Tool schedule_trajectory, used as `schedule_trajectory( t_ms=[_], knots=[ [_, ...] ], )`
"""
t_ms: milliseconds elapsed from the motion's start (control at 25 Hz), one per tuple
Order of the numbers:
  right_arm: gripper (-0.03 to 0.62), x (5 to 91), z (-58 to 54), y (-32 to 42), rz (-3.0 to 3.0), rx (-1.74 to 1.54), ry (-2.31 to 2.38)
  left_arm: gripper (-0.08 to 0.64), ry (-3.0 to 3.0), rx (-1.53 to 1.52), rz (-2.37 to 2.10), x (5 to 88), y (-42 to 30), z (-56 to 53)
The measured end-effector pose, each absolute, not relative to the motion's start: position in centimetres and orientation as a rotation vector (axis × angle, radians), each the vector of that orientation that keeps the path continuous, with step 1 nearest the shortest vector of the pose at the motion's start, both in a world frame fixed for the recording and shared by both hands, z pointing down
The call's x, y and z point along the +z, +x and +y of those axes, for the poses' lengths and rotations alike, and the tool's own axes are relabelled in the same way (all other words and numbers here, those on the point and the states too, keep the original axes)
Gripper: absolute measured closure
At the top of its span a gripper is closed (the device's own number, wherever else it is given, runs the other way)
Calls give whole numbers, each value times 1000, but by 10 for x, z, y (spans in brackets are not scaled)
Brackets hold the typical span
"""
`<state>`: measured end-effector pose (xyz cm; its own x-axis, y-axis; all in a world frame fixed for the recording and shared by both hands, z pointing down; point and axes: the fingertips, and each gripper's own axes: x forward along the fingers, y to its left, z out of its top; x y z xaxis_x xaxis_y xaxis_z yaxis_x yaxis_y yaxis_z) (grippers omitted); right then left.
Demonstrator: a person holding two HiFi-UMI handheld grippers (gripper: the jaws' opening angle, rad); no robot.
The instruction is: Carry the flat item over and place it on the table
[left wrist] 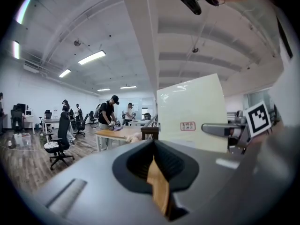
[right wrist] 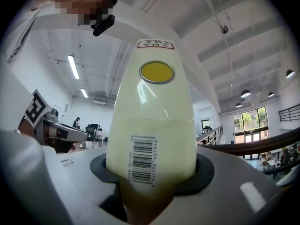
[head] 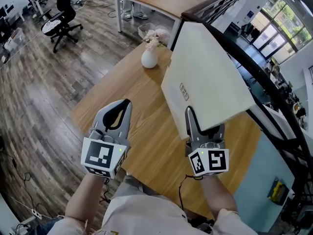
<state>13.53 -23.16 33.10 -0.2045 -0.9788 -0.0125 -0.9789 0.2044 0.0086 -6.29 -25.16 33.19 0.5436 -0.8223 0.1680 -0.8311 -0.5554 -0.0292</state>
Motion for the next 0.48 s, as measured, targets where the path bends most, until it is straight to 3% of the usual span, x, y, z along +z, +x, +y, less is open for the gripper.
schedule_trajectory(
  t_ms=[480],
  knots=[
    [308,365,-297,144,2435,113,-1957,557,2717,122,-1459,364,-35,-314]
  ],
)
